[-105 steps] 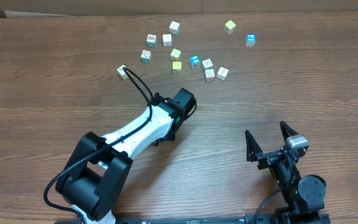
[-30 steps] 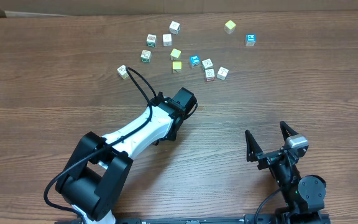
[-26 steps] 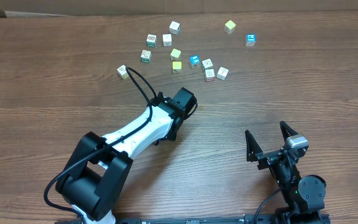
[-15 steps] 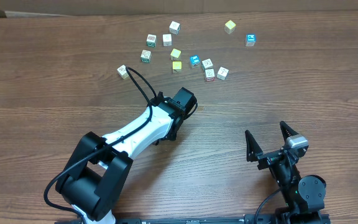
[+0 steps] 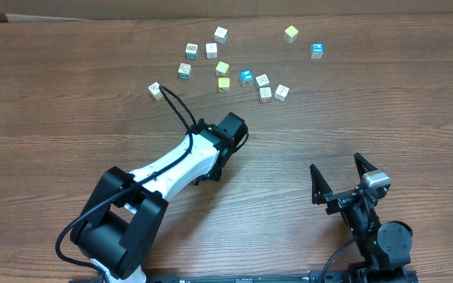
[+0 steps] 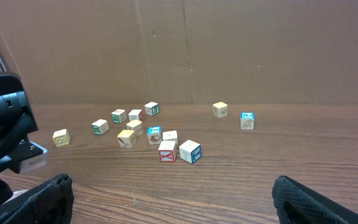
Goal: Form a circle
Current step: 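Swing the left gripper over toward the upper cluster of blocks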
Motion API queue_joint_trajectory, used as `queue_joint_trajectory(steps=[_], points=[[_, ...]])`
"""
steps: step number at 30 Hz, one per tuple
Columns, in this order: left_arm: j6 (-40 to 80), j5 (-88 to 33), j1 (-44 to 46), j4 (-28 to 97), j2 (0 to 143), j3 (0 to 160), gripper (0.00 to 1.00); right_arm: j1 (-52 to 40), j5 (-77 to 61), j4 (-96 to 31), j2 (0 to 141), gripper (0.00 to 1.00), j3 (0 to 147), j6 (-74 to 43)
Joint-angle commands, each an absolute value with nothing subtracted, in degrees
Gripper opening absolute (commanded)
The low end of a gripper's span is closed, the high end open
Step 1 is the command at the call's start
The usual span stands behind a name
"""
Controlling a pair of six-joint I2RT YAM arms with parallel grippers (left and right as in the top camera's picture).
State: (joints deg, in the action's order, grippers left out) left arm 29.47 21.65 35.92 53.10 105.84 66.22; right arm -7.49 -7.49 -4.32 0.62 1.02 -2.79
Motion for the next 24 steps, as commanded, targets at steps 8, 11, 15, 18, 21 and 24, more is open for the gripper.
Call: queue_joint_trajectory(steps=[8, 11, 15, 18, 21, 24], points=[[30.44, 27.11, 35.94, 51.27, 89.56, 69.32, 0.04, -7.2, -7.38, -4.01, 0.16, 1.0, 0.45, -2.5], [30.41, 27.62, 35.92, 49.54, 87.79, 70.48, 0.04, -7.2, -7.38, -4.03, 0.16, 1.0, 0.45, -2.5], [29.56, 26.7, 35.9, 49.45, 87.53, 72.01, 0.04, -7.2, -7.38, -4.03, 0.16, 1.0, 0.45, -2.5], [26.72, 24.08, 34.98, 51.09, 87.53, 74.7, 0.04, -7.2, -7.38, -4.03, 0.16, 1.0, 0.45, -2.5], [26.35, 19.73, 32.01, 55.61, 87.66, 80.01, 0.04, -7.2, -7.38, -4.03, 0.19, 1.0, 0.45, -2.5], [24.29, 11.16, 27.68, 58.96, 88.07, 86.94, 0.04, -7.2, -7.38, -4.01, 0.19, 1.0, 0.45, -2.5]])
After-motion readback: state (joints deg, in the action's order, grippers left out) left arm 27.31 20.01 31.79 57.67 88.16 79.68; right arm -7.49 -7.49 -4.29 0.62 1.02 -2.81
